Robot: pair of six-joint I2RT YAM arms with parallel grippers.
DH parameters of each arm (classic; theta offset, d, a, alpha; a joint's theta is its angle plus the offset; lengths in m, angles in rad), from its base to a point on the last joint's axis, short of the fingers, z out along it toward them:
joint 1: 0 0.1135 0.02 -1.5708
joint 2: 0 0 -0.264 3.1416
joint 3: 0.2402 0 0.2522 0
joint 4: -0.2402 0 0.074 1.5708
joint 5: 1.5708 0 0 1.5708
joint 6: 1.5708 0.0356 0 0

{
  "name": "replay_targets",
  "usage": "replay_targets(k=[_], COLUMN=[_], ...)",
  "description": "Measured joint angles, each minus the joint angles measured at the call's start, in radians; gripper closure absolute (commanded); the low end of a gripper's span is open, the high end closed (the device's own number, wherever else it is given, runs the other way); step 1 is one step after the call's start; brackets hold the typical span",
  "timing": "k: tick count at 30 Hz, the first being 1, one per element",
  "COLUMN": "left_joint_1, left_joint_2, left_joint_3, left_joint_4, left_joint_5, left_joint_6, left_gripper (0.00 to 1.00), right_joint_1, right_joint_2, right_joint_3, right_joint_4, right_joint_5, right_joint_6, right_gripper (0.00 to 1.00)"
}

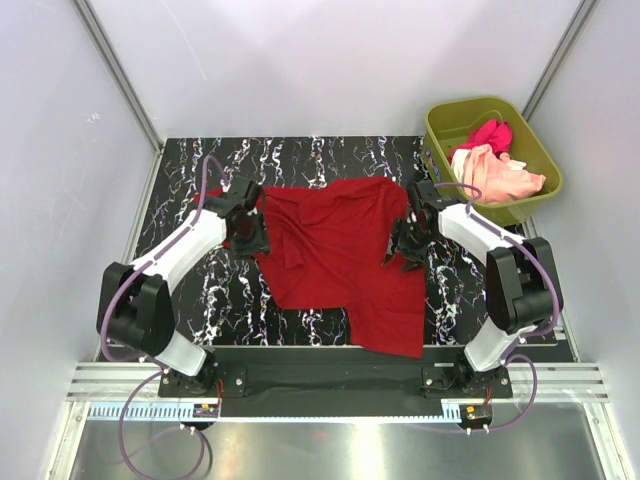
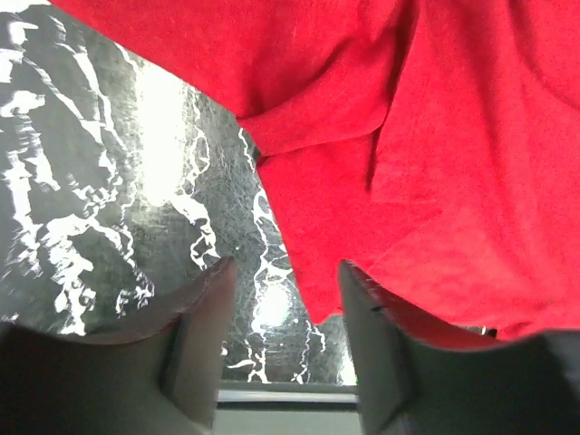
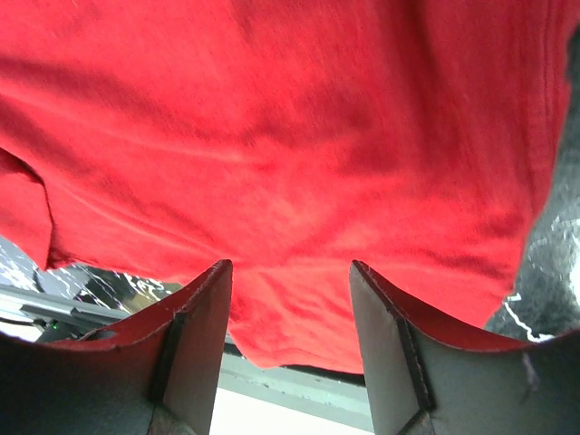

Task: Fold and stack the t-shirts
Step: Flatten the tshirt out

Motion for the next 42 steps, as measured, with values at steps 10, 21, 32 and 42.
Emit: replay_targets(k=[10,21,32,42], left_joint_1=[-0.005,0.001,0.023,0.027], left_joint_2=[0.091,0.176,0.238,0.259], left_joint_3=[-0.158,-0.152,-0.109,-0.091], left_joint_4=[0.329,0.372,0.352,0.360], left_joint_5=[0.366,0.318,0.281,0.288], left_joint_6=[-0.029,-0.096,-0.143,-0.149], left_gripper=[0.46,0.43,0.55,0.65], right_joint_1=[0.000,-0.004,-0.014,-0.016], right_joint_2=[-0.091,-0.147,-0.163,-0.166], right_joint_3=[-0.083,-0.100,-0.115,-0.115], right_joint_4=[-0.008,-0.010,-0.011,-0.012], right_joint_5=[0.000,0.000,0.000,0.000], right_joint_6=[0.005,0.016,0.017,0.017], right_gripper=[0.40,0.40,0.41,0.42])
